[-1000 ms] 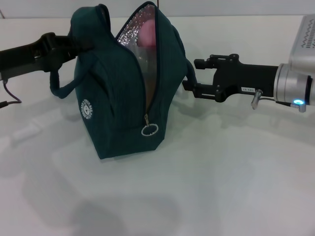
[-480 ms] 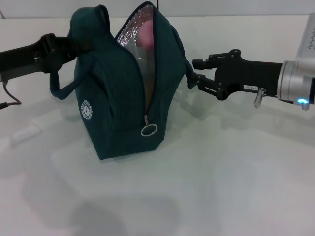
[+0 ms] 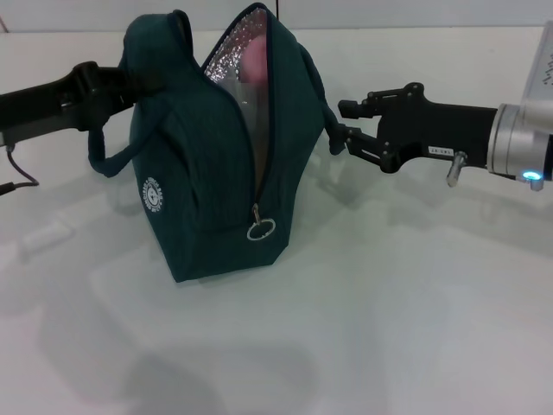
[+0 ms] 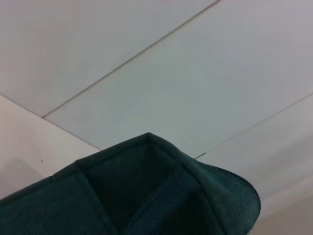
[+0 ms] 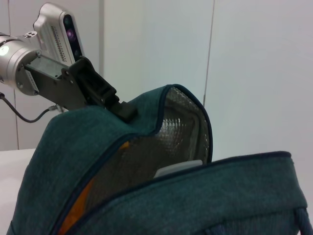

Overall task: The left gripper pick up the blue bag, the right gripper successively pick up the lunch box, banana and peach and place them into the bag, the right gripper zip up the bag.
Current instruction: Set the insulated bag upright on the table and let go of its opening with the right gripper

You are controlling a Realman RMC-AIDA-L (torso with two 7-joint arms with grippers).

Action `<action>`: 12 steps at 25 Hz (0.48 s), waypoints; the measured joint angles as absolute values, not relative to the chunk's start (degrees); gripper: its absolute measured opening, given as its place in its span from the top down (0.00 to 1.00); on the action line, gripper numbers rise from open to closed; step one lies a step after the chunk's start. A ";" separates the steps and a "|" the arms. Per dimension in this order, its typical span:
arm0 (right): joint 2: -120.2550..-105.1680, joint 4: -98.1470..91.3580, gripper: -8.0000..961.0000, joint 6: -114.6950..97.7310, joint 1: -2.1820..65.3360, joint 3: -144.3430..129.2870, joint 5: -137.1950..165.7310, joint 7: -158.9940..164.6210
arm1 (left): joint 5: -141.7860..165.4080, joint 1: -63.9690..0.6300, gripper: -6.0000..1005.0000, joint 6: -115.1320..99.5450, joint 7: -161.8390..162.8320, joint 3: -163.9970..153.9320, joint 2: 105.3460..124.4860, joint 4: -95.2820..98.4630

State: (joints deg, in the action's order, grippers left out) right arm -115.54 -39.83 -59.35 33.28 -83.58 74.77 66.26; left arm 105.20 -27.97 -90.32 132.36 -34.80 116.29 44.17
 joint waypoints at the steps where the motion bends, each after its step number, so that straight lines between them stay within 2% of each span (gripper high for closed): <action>1: -115.55 -39.83 0.70 -59.35 33.36 -83.58 74.75 66.26 | 105.20 -27.95 0.94 -90.33 132.36 -34.80 116.29 44.14; 12: -115.75 -39.94 0.70 -59.29 34.27 -83.92 74.67 66.24 | 105.20 -28.52 0.93 -90.35 131.07 -34.80 116.17 42.70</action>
